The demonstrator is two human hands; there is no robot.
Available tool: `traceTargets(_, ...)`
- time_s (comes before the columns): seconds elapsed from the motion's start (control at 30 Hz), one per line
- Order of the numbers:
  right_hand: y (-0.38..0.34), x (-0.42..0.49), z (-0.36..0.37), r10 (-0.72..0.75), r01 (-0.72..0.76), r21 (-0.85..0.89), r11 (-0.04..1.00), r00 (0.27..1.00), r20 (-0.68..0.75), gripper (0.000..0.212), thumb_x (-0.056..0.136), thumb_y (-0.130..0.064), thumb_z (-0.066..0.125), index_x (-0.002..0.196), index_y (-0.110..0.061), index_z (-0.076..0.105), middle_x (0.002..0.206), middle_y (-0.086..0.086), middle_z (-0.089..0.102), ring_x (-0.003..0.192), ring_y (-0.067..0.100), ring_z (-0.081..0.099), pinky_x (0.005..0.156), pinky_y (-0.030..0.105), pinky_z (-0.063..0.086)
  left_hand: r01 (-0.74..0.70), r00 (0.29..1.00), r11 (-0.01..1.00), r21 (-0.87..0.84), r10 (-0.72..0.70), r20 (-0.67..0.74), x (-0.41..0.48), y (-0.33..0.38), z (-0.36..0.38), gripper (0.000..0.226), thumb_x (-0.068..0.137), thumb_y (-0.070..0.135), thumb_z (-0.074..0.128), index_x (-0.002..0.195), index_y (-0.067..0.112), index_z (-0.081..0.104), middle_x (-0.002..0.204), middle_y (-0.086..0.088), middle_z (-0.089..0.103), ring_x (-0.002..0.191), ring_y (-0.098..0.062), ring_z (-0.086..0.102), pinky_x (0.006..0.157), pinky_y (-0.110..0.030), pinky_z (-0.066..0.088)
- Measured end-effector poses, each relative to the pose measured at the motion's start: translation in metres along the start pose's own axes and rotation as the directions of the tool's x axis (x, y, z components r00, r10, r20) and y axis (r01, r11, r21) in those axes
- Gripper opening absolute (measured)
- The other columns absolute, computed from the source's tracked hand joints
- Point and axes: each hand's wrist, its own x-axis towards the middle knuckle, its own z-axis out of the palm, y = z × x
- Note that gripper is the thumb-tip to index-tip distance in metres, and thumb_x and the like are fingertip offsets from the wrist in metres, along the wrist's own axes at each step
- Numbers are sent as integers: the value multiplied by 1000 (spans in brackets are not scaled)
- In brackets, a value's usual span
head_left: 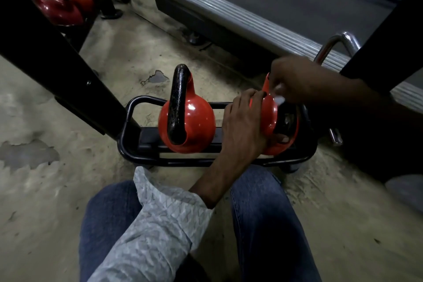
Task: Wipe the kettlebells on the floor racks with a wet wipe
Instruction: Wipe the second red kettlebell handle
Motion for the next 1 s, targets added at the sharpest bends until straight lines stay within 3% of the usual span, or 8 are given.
traceTargets(0.1, -19, -34, 15, -99, 100, -7, 995, 991, 85, 10, 83, -20, 75, 93, -18, 77, 105, 1, 65, 102, 21, 61, 86, 35, 49, 19, 999, 1000, -23, -18, 51, 2, -1, -1, 106, 57, 73, 81, 141, 18, 46, 142, -4, 49, 125, -22, 49, 102, -39, 39)
traceTargets(0.27, 8, -12, 19, 58, -19, 146, 989, 962, -266, 22, 82, -26, 60, 85, -15, 79, 94, 9, 66, 91, 33, 64, 78, 36, 47, 14, 999, 1000, -23, -13, 45, 3, -2, 1, 106, 54, 68, 85, 141, 22, 43, 141, -4, 50, 125, -23, 49, 102, -42, 43)
traceTargets(0.37, 12, -5, 20, 121, -59, 209, 976, 945, -302, 9, 82, -18, 71, 86, -17, 79, 93, 8, 67, 88, 29, 66, 78, 33, 48, 39, 997, 999, -4, -39, 71, 4, -4, 2, 109, 53, 71, 83, 142, 19, 45, 142, -2, 49, 126, -21, 49, 102, -41, 42)
traceTargets(0.57, -15, -50, 23, -100, 127, 128, 984, 975, -198, 10, 69, -8, 80, 75, -16, 77, 84, 5, 70, 80, 29, 69, 72, 37, 54, 23, 997, 1000, -16, -21, 69, 6, -4, 0, 109, 57, 73, 82, 143, 17, 45, 143, -5, 48, 126, -22, 48, 104, -38, 38)
traceTargets(0.7, 3, 6, 10, 59, -55, 34, 998, 988, -140, 11, 73, -11, 73, 81, -15, 79, 82, 9, 71, 84, 32, 68, 68, 27, 39, 45, 995, 999, -19, -43, 95, 6, -5, 1, 112, 52, 72, 84, 141, 18, 45, 142, -3, 49, 125, -22, 49, 104, -39, 40)
traceTargets(0.83, 7, 70, -2, 145, -143, -89, 986, 989, 10, 8, 73, -7, 70, 78, -5, 76, 74, 17, 70, 74, 37, 67, 71, 38, 58, 52, 993, 999, 9, -53, 109, 8, -6, 3, 112, 52, 73, 83, 142, 19, 44, 144, -3, 47, 128, -22, 48, 105, -41, 40)
traceTargets(0.9, 10, 91, -6, 199, -182, -140, 973, 972, 122, 10, 64, -10, 80, 74, -9, 77, 69, 12, 69, 69, 32, 67, 72, 42, 62, 49, 992, 999, 8, -50, 112, 8, -4, 2, 112, 52, 71, 84, 143, 19, 44, 146, -5, 46, 129, -24, 47, 106, -42, 40)
traceTargets(1.0, 26, 109, -11, 228, -216, -76, 973, 945, 235, 17, 60, -19, 86, 75, -15, 80, 74, 4, 73, 75, 25, 71, 79, 45, 62, 30, 994, 1000, -3, -30, 105, 9, -3, 1, 113, 52, 68, 86, 145, 21, 44, 145, -5, 46, 128, -24, 47, 107, -41, 39)
